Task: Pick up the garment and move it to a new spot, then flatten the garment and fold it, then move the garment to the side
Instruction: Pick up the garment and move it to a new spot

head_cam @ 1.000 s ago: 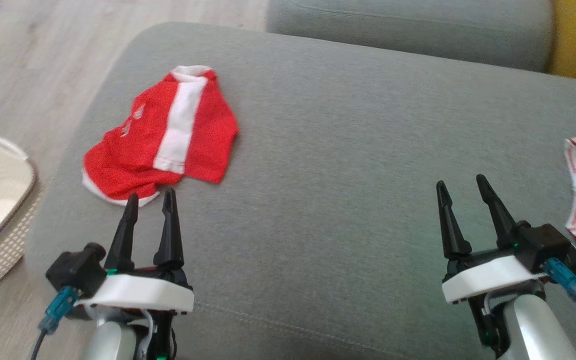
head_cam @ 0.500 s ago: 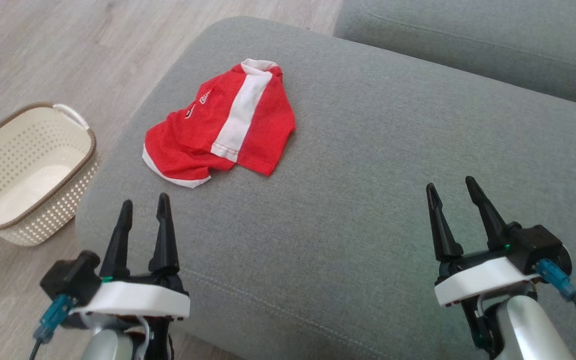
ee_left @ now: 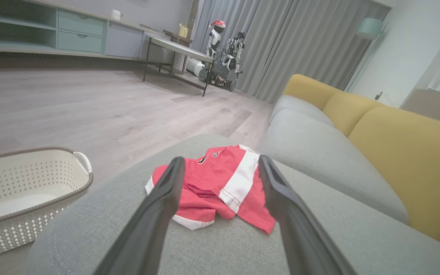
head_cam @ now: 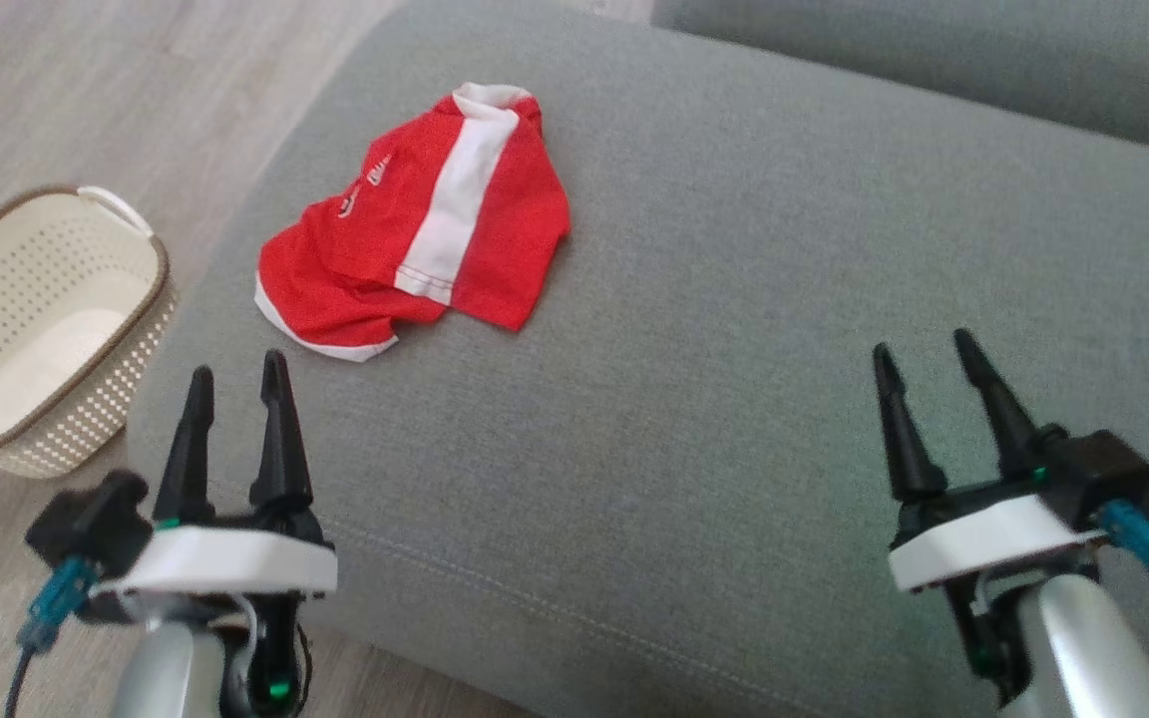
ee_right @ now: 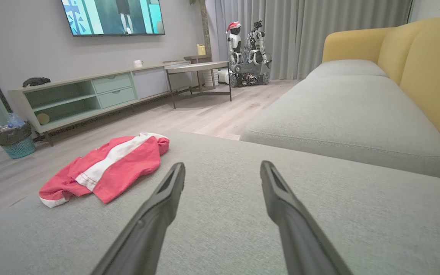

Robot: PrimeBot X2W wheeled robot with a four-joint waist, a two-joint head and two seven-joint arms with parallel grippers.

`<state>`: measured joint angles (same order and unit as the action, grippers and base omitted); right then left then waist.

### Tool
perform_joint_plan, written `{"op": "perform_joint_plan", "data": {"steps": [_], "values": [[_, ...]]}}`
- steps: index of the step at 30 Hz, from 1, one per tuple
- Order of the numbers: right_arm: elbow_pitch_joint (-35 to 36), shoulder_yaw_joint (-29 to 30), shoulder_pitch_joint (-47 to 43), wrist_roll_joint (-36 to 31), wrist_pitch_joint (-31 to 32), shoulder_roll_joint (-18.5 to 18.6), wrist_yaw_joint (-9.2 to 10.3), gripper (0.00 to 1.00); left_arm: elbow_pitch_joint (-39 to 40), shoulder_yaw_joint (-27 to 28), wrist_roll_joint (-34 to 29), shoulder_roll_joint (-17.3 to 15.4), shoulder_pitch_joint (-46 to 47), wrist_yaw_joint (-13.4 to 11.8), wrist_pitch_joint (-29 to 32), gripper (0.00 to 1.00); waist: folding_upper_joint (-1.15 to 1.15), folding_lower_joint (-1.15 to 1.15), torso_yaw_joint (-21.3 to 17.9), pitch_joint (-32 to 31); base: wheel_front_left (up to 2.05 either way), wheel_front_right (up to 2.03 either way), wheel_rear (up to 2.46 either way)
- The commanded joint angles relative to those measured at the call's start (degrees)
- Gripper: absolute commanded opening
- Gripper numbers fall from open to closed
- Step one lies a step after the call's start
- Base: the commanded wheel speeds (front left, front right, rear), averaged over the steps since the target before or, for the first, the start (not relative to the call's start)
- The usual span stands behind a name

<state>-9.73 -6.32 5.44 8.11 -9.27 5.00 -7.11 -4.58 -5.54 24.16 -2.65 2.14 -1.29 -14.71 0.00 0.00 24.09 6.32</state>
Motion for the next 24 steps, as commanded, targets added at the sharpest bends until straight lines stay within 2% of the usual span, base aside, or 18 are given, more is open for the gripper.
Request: {"op": "perform_joint_plan", "data": {"steps": [1,2,6,11,18,24], "values": [[3.1,0.0,3.1,-0.6,0.6,1.2,-0.37,1.00,0.1,2.4,-1.1,-0.2,4.6,1.0,-0.3,1.00,0.00,0.00,-1.3,2.2,0.00,0.00,0.00],[3.1,0.0,3.1,-0.6,0.6,1.2,-0.37,1.00,0.1,2.4,-1.1,-0.2,4.6,1.0,-0.3,1.00,0.00,0.00,-1.3,2.2,0.00,0.00,0.00],[5.9,3.1,4.1,-1.9,1.9,1.6,-0.37,1.00,-6.9,2.3,-2.7,-0.6,9.6,3.5,-0.3,1.00,0.00,0.00,-2.5,5.8,0.00,0.00,0.00],[9.6,6.1,5.7,-3.5,3.6,2.3,-0.37,1.00,-16.5,0.3,-3.5,-3.4,19.0,5.7,3.1,1.00,0.00,0.00,-3.6,9.8,0.00,0.00,0.00],[13.2,6.9,6.9,-4.2,5.7,3.8,-0.37,1.00,-26.0,-1.0,-3.1,-5.8,30.4,7.1,8.0,1.00,0.00,0.00,-5.2,13.4,0.00,0.00,0.00],[14.4,6.6,7.2,-4.2,6.4,3.8,-0.37,1.00,-31.9,-2.7,-3.0,-6.6,36.4,7.8,9.4,1.00,0.00,0.00,-6.5,14.6,0.00,0.00,0.00]]}}
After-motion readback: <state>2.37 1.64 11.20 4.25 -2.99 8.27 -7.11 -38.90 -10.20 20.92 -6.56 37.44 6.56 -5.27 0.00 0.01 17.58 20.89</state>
